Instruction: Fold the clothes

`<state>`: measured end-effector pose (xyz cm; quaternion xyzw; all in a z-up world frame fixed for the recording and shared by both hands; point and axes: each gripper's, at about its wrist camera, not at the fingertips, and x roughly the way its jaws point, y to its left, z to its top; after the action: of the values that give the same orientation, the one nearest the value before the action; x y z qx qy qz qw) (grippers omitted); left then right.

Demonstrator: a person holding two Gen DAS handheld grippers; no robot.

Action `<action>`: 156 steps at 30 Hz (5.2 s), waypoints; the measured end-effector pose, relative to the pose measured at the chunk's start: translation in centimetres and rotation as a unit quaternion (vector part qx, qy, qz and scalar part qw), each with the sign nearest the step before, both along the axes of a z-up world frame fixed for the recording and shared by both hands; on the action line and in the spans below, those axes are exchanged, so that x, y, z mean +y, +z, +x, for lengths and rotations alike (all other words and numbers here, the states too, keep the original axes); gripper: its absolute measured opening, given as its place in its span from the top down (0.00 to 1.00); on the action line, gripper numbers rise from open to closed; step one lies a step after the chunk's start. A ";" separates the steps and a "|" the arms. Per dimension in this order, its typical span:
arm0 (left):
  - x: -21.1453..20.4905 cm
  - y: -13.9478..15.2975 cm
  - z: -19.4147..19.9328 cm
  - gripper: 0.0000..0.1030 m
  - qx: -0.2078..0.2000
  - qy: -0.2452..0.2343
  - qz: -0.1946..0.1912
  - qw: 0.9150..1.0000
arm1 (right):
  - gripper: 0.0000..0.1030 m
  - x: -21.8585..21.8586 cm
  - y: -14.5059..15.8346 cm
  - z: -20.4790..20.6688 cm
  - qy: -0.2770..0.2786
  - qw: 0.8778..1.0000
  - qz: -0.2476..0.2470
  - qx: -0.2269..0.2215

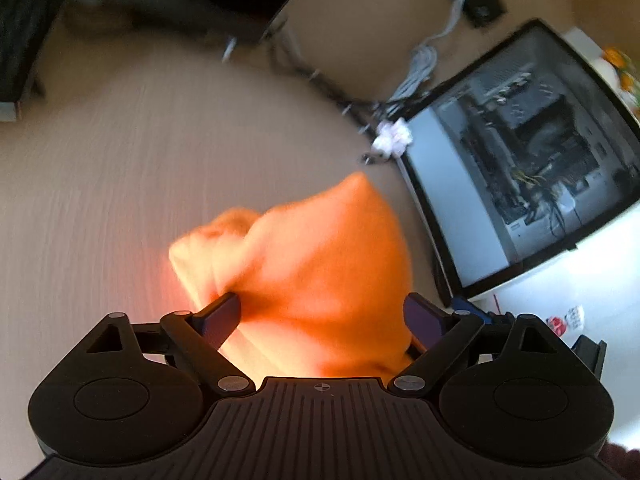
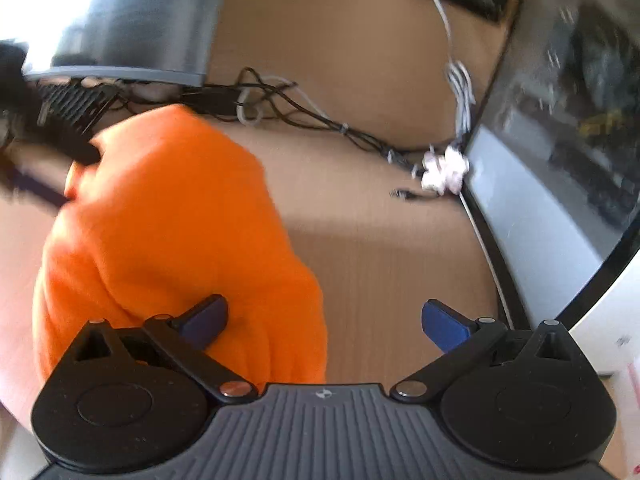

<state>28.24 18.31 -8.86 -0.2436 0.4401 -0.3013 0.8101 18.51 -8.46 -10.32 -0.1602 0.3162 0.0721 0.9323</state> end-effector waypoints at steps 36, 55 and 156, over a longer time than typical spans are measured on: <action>-1.6 -3.1 1.4 0.02 0.000 0.021 0.039 0.999 | 0.00 2.3 0.7 -0.6 0.111 0.993 -0.014 0.034; -4.7 -1.0 0.2 0.02 -0.055 0.020 0.128 0.990 | 0.00 -6.2 0.3 4.4 0.024 0.996 0.042 0.080; 10.4 -3.6 3.7 0.06 -0.033 0.189 0.057 0.980 | 0.00 15.0 1.2 4.4 0.354 0.933 0.061 0.006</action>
<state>31.96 28.74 -12.45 -0.2655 0.3757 -0.1253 0.8790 22.92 6.55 -9.10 -0.2039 0.2392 0.4179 0.8524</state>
